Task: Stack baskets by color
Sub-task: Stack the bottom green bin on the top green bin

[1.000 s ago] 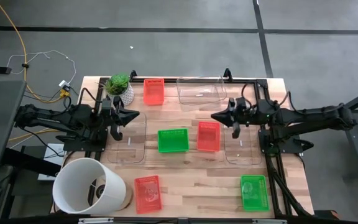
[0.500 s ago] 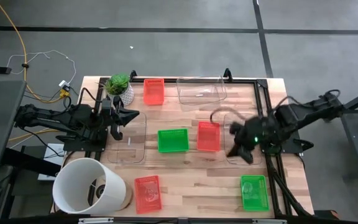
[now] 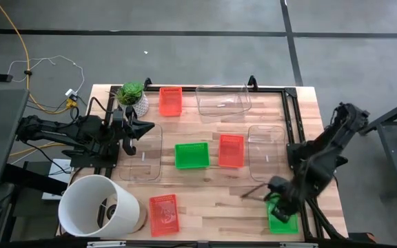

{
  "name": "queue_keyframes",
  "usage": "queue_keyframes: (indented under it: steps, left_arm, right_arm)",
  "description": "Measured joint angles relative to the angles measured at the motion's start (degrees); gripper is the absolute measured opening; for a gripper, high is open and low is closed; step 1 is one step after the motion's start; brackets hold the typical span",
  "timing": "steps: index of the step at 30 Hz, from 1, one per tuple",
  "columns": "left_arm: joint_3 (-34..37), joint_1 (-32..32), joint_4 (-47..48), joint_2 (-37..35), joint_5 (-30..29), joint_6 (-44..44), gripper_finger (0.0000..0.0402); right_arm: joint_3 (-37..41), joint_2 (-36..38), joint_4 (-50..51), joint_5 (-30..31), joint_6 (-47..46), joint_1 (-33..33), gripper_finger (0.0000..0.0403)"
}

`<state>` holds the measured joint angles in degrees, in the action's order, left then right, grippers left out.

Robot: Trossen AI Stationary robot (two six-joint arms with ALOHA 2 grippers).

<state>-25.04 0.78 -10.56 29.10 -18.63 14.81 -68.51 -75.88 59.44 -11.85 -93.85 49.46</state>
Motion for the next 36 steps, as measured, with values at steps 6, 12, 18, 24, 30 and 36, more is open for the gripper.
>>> queue_keyframes:
  steps: [6,12,18,24,30,36]
  left_arm:
    - [0.0,0.0,0.0,0.0,0.0,0.0,0.0000]
    - [0.0,0.0,0.0,0.0,0.0,0.0,0.0000]
    - [0.0,0.0,0.0,0.0,0.0,0.0,0.0000]
    - [0.0,0.0,0.0,0.0,0.0,0.0,0.0000]
    - [0.0,0.0,0.0,0.0,0.0,0.0,0.0000]
    - [0.0,0.0,0.0,0.0,0.0,0.0,0.0000]
  right_arm:
    - [0.0,-5.3,-3.1,3.6,-9.8,5.2,0.0207]
    - [0.0,-12.3,-11.2,2.6,-17.4,7.3,0.0213]
    - [0.0,-19.1,-15.8,0.7,-13.7,8.1,0.0213]
    - [0.0,-22.8,-15.1,-1.3,-3.0,8.4,0.0213]
    - [0.0,-25.0,-14.3,-1.8,3.9,9.6,0.0213]
    - [0.0,-27.1,-12.8,-1.5,7.6,10.4,0.0210]
